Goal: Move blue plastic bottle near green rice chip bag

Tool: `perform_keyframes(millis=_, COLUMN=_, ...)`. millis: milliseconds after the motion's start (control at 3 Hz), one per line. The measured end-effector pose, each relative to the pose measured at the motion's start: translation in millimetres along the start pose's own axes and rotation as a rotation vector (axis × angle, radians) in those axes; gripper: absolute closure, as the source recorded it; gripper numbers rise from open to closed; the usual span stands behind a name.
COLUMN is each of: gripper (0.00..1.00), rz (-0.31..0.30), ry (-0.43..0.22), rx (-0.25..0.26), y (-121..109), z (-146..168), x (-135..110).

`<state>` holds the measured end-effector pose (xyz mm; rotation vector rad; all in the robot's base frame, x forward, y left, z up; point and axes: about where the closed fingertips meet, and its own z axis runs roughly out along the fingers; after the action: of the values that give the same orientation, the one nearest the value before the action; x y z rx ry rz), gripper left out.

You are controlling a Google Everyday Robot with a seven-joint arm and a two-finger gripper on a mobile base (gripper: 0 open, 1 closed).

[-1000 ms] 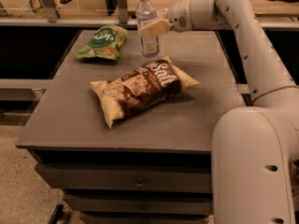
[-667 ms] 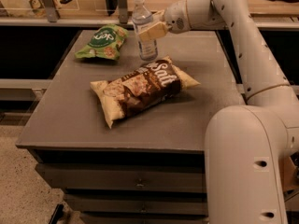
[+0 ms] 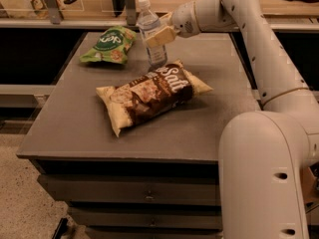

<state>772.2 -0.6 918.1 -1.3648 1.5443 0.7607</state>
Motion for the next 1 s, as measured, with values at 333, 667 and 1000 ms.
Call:
perform_keyframes(millis=333, gripper=1.00, rz=0.019, ry=-0.048, rx=0.051, y=0.0, z=0.0, x=3.3)
perform_keyframes(millis=667, gripper=1.00, rz=0.071, ry=-0.115, rx=0.098, y=5.7, z=14.0, x=5.1)
perform_keyframes(millis=1000, gripper=1.00, rz=0.107, ry=-0.165, rx=0.099, y=17.1, z=28.9, x=2.1)
